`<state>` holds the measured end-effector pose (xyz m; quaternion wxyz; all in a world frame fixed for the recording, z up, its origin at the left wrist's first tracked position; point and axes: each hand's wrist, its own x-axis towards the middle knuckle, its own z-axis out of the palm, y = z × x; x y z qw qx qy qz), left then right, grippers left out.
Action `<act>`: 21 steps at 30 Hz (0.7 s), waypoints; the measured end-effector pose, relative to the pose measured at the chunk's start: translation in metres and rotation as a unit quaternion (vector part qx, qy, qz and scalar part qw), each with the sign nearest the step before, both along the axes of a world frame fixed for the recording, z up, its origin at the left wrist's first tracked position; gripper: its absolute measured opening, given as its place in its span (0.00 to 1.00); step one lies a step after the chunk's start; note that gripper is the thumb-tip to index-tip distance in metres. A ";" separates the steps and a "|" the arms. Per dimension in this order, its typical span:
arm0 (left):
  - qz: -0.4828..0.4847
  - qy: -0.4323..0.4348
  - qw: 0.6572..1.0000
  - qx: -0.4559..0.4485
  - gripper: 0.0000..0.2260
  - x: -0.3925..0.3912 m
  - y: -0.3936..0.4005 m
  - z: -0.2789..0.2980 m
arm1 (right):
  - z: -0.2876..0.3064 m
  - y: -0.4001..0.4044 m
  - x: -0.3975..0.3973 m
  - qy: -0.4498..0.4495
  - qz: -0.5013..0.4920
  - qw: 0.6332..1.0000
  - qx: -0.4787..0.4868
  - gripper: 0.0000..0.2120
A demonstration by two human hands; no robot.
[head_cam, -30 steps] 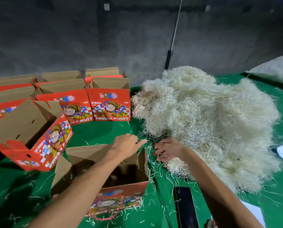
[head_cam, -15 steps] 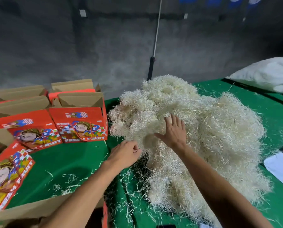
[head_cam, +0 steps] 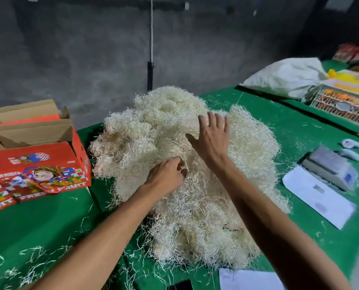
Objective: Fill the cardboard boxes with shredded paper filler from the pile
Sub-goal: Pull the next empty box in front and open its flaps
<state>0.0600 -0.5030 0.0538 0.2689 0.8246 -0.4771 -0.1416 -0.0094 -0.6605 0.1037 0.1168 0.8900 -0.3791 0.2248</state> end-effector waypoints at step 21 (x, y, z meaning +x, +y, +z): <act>0.210 0.348 0.905 -0.123 0.15 -0.067 -0.010 0.022 | 0.049 0.027 -0.067 -0.159 0.079 0.983 0.048 0.10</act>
